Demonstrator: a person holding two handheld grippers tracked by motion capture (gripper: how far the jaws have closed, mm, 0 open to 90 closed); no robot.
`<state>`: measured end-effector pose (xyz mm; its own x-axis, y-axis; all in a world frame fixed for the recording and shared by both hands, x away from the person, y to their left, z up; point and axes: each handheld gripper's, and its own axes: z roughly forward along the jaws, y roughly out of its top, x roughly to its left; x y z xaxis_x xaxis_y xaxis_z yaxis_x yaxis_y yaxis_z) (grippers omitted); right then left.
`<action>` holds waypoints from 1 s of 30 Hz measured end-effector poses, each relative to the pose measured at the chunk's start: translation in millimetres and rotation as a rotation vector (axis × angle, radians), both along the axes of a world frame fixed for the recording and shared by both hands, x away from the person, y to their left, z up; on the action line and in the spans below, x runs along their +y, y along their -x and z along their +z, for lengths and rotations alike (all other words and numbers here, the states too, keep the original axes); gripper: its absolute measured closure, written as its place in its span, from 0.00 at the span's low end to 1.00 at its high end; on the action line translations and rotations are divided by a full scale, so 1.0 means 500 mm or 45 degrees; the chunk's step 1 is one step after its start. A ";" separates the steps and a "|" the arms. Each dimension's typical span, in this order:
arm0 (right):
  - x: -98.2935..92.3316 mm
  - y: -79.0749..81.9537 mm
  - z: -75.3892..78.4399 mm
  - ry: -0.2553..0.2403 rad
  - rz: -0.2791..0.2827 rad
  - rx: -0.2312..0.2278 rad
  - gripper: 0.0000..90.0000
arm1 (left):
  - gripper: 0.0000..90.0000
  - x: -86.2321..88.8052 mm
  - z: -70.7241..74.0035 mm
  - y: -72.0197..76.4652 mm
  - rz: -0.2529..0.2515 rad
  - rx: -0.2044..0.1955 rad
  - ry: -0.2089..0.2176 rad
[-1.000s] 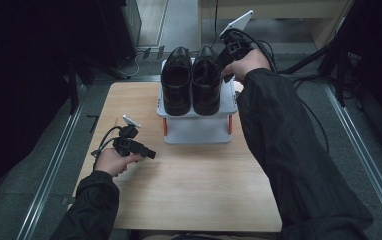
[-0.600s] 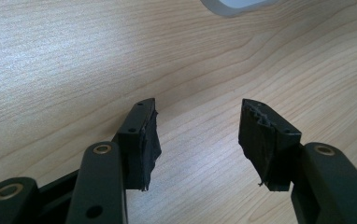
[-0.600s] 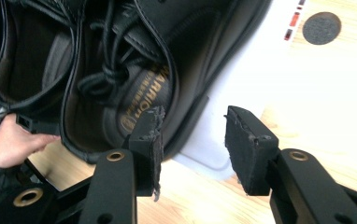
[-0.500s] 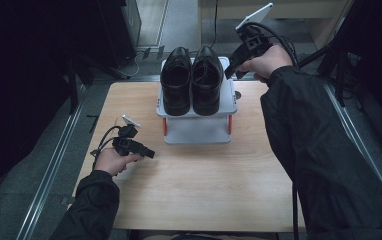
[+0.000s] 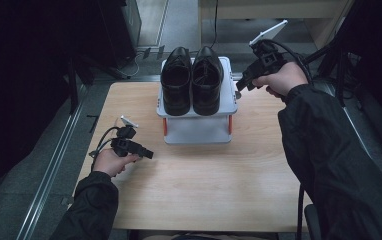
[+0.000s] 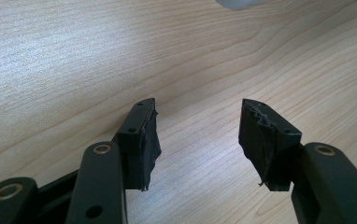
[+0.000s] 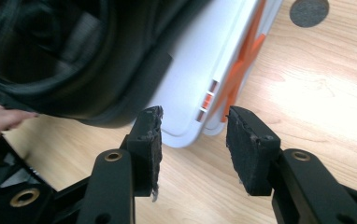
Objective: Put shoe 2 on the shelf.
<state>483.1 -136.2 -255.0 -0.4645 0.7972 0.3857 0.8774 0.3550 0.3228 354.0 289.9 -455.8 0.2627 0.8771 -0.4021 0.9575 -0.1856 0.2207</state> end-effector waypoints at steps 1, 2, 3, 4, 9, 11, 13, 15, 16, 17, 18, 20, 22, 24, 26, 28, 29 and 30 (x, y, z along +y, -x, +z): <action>-0.007 0.005 -0.017 0.004 0.006 0.006 0.62 | 0.52 0.000 0.000 0.000 0.004 -0.004 -0.002; -0.010 0.008 -0.025 0.000 0.008 0.010 0.61 | 0.52 0.000 0.000 0.000 0.006 -0.008 -0.004; -0.014 0.011 -0.033 -0.003 0.009 0.008 0.61 | 0.52 0.000 0.000 0.000 0.008 -0.004 -0.003; -0.018 0.014 -0.041 -0.012 0.013 -0.001 0.60 | 0.52 -0.002 0.000 0.000 0.011 -0.004 -0.004; -0.036 0.024 -0.073 -0.008 0.033 -0.017 0.60 | 0.52 -0.008 0.000 0.000 -0.004 -0.006 -0.009; -0.047 0.028 -0.091 -0.025 0.027 -0.011 0.59 | 0.52 -0.010 -0.001 0.000 0.000 -0.012 -0.008; -0.057 0.032 -0.110 -0.050 0.024 -0.005 0.59 | 0.52 -0.012 -0.002 -0.001 -0.007 -0.020 -0.018; -0.073 0.038 -0.142 -0.063 0.021 0.007 0.59 | 0.52 -0.015 -0.005 -0.001 -0.009 -0.022 -0.021; -0.073 0.038 -0.142 -0.063 0.021 0.007 0.59 | 0.52 -0.015 -0.005 -0.002 -0.012 -0.022 -0.022; -0.079 0.040 -0.153 -0.065 0.016 0.006 0.59 | 0.52 -0.014 -0.006 -0.003 -0.013 -0.023 -0.025; -0.086 0.042 -0.166 -0.071 0.010 0.016 0.59 | 0.52 -0.014 -0.006 -0.003 -0.010 -0.024 -0.024; -0.094 0.046 -0.183 -0.076 0.011 0.017 0.59 | 0.52 -0.014 -0.006 -0.003 -0.010 -0.025 -0.025; -0.103 0.052 -0.203 -0.084 0.019 0.006 0.59 | 0.52 -0.015 -0.007 -0.003 -0.007 -0.027 -0.030; -0.109 0.059 -0.222 -0.099 0.024 0.003 0.59 | 0.52 -0.015 -0.008 -0.004 -0.015 -0.017 -0.032; -0.110 0.071 -0.252 -0.102 0.037 0.008 0.59 | 0.52 -0.016 -0.009 -0.004 -0.013 -0.024 -0.033; -0.110 0.074 -0.262 -0.102 0.050 0.005 0.59 | 0.52 -0.017 -0.008 -0.004 -0.015 -0.025 -0.035; -0.109 0.078 -0.271 -0.101 0.054 0.012 0.59 | 0.52 -0.018 -0.008 -0.003 -0.016 -0.027 -0.035; -0.109 0.081 -0.279 -0.099 0.060 0.012 0.59 | 0.52 -0.018 -0.008 -0.003 -0.018 -0.029 -0.036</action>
<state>442.7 -190.5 -394.7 -0.4965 0.7420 0.4505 0.8636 0.3699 0.3426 355.5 280.7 -459.7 0.2839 0.8843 -0.3706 0.9495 -0.2055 0.2370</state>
